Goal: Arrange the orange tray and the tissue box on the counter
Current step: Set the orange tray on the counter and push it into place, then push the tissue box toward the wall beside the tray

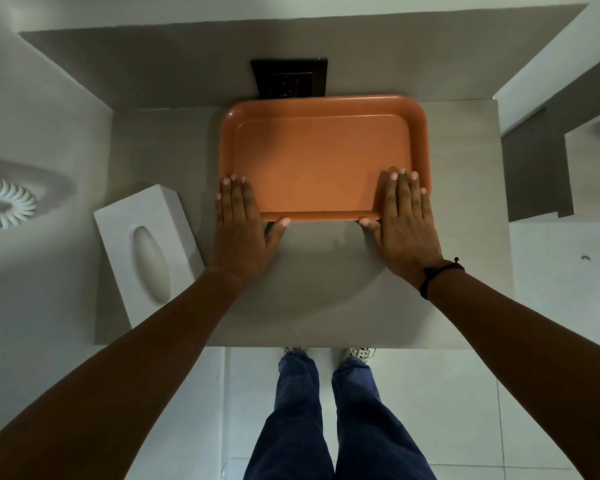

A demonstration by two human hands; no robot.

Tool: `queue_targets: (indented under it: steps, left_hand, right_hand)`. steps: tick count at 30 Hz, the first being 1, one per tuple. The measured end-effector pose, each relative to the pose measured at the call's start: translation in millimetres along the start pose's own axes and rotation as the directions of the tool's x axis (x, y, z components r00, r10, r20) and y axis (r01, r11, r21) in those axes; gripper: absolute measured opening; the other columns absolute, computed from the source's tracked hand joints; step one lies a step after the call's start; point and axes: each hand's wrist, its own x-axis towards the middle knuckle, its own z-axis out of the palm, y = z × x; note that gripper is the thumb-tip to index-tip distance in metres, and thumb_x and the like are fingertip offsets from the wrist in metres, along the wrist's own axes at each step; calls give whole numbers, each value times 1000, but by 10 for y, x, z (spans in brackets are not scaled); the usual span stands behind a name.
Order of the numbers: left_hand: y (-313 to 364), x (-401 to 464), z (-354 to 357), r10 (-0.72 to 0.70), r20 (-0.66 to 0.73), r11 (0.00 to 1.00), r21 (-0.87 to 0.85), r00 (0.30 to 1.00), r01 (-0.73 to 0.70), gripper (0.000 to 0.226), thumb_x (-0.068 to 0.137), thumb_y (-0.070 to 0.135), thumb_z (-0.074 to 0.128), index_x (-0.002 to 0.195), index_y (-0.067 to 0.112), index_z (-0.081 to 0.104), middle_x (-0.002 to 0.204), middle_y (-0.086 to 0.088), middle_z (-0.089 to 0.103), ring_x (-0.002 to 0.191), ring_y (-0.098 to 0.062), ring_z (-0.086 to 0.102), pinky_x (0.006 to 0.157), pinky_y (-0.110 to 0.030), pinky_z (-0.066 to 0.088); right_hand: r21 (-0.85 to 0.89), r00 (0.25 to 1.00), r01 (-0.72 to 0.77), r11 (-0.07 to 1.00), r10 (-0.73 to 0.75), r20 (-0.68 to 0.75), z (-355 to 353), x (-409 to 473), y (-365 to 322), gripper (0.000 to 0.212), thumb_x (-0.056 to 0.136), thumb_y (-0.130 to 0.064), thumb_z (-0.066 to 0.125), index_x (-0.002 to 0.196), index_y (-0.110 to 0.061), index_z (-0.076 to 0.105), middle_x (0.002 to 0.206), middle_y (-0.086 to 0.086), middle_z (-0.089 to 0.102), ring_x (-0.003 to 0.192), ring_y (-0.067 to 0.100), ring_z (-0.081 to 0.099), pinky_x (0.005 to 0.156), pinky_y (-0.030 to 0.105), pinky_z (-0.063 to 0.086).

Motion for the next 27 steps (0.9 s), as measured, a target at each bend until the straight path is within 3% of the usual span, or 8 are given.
queue_targets:
  steps: [6, 10, 14, 17, 19, 22, 27]
  left_hand:
    - [-44, -31, -17, 6, -63, 1000, -17, 998, -7, 105, 103, 78, 32, 171, 3, 8, 178, -25, 6, 167, -41, 5, 135, -51, 4]
    - [-200, -103, -204, -126, -150, 992, -48, 981, 120, 102, 102, 77, 39, 171, 7, 14, 177, -26, 10, 167, -42, 6, 135, -52, 4]
    - [-562, -390, -411, -308, -233, 951, -72, 922, 299, 104, 104, 75, 41, 170, 0, 12, 177, -29, 6, 166, -44, 3, 135, -50, -1]
    - [-769, -660, -463, -455, -216, 890, -80, 864, 448, 111, 100, 77, 43, 170, -2, 7, 177, -29, 6, 166, -45, 3, 136, -51, 1]
    - [-852, -830, -445, -531, -176, 847, -84, 829, 525, 119, 96, 80, 47, 169, -5, 6, 176, -31, 7, 166, -45, 6, 136, -52, 5]
    - [-863, -988, -371, -600, -122, 800, -67, 791, 597, 129, 91, 85, 48, 168, -9, 6, 176, -31, 9, 166, -44, 9, 136, -52, 9]
    - [-847, -1004, -276, -649, -129, 761, -109, 750, 640, 128, 90, 87, 46, 168, -7, 10, 177, -26, 14, 166, -40, 13, 136, -50, 11]
  right_hand:
    - [10, 999, 27, 1000, -26, -25, -61, -9, -58, 105, 104, -74, 26, 172, 4, 5, 182, 26, 7, 171, 44, 4, 139, 58, 11]
    - [-43, 962, 260, 965, -262, -76, -167, -34, -468, 106, 105, -76, 28, 171, 4, 10, 180, 27, 15, 169, 45, 14, 137, 56, 16]
    - [-83, 795, 600, 796, -605, -52, -88, -103, -1092, 104, 104, -74, 37, 171, 4, 17, 180, 25, 19, 169, 42, 20, 137, 54, 23]
    - [-85, 657, 751, 655, -754, -4, 70, -154, -1390, 98, 105, -68, 40, 169, 5, 24, 178, 25, 26, 167, 41, 26, 136, 53, 28]
    - [-103, 610, 791, 603, -792, 42, 206, -161, -1490, 96, 106, -68, 36, 168, 4, 29, 176, 25, 32, 166, 40, 30, 135, 54, 33]
    - [-101, 602, 798, 594, -791, 109, 394, -172, -1496, 100, 105, -74, 35, 170, 0, 27, 178, 23, 29, 168, 38, 27, 136, 53, 30]
    - [-86, 611, 790, 607, -791, 27, 595, -170, -1452, 102, 103, -80, 37, 172, -6, 27, 180, 19, 27, 169, 33, 25, 139, 49, 21]
